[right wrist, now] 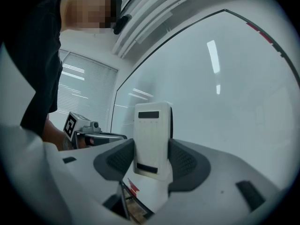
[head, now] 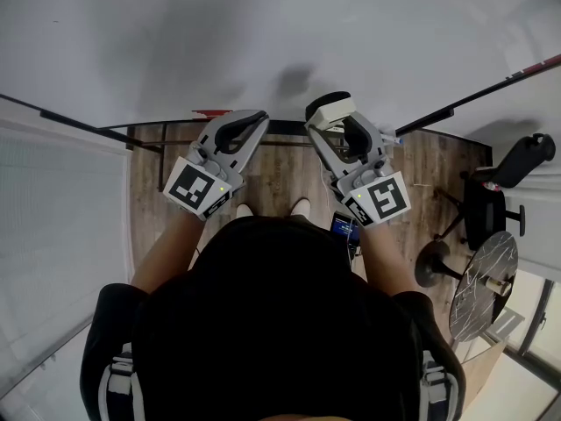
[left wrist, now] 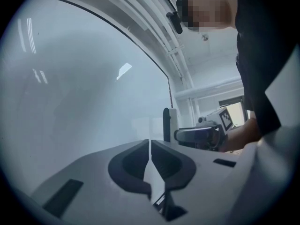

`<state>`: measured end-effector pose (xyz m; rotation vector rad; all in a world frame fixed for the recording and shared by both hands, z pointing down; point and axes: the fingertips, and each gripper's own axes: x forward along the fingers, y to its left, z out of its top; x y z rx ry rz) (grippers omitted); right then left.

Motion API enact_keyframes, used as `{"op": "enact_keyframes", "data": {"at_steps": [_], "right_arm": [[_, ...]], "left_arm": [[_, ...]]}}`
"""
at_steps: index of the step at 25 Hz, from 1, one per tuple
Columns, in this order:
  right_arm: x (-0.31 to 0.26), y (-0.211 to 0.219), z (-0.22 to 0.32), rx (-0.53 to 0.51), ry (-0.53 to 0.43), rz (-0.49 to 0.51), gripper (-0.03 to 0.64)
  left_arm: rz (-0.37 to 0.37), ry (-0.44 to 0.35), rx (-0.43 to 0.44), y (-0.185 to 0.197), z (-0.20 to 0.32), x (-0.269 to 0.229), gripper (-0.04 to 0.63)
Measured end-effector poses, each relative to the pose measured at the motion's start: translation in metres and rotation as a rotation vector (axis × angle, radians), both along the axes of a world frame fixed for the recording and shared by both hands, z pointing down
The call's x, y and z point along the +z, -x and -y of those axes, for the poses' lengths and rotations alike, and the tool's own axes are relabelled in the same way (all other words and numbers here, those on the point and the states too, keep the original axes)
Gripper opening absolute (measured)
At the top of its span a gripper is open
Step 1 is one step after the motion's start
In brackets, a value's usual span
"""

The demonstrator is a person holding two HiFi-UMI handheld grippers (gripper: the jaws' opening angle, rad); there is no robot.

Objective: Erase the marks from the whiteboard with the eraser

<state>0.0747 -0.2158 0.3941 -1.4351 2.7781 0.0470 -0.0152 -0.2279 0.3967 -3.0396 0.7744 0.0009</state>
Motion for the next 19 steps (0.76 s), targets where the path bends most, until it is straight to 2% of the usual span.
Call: {"op": "enact_keyframes", "data": {"at_steps": [19], "right_arm": [[0.0069,0.0044,-0.0026,-0.028,0.021,-0.012,0.23]], "left_arm": [[-0.021,0.042,-0.01,0.002,-0.0054,0.0082,0.017]]}}
